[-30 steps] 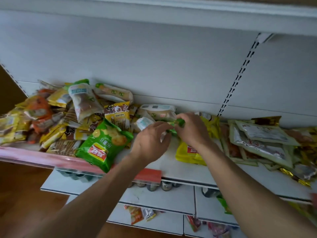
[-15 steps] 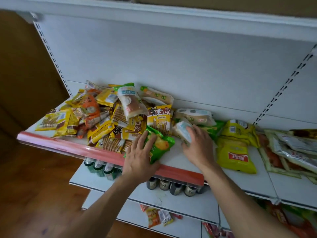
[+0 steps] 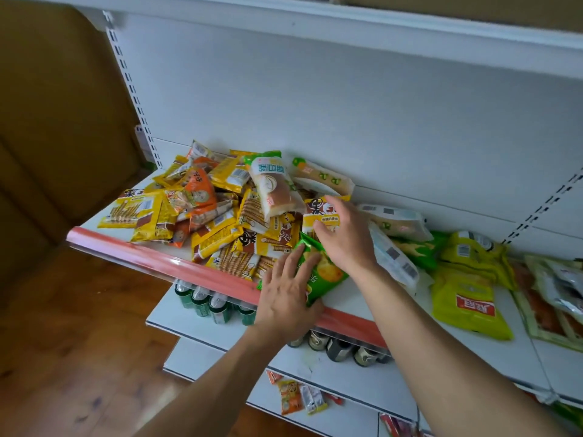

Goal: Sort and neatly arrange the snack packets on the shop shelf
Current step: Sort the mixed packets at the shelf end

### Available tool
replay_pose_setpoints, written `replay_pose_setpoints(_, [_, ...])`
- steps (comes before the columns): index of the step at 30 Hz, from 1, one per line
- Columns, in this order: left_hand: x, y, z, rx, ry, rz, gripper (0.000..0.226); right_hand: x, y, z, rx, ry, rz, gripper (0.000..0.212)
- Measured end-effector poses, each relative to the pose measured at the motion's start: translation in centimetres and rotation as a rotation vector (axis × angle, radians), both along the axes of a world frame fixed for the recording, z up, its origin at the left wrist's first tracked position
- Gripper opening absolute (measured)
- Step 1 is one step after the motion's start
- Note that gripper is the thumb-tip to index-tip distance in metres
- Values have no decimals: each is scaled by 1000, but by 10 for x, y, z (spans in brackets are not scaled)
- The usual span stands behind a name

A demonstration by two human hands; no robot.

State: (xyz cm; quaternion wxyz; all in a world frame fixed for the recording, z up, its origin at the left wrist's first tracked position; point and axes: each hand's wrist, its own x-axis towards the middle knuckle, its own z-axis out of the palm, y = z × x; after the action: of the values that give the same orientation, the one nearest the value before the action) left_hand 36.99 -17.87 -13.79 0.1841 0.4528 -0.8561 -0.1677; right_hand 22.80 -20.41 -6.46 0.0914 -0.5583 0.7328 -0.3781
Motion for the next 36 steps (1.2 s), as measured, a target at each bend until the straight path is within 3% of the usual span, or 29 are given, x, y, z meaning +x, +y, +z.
replay_pose_setpoints(5, [9, -2, 17, 75, 288, 59, 76, 11, -11, -6, 10, 3, 35, 47])
replay_pose_setpoints(16, [23, -10, 44, 302, 784, 196, 56, -22, -1, -15, -89, -78, -112, 40])
replay_pose_setpoints(23, [-12, -8, 56, 550, 991, 168, 50, -41, 47, -42, -172, -273, -125, 35])
replay_pose_setpoints(27, [-28, -2, 63, 573, 986, 134, 49, -55, 57, -44, -176, -95, -174, 38])
replay_pose_setpoints(32, [-32, 1, 62, 581, 957, 114, 49, -78, 64, -43, 124, 169, -138, 53])
replay_pose_setpoints(36, [-37, 4, 60, 597, 975, 124, 50, -80, 68, -47, 178, 323, -139, 56])
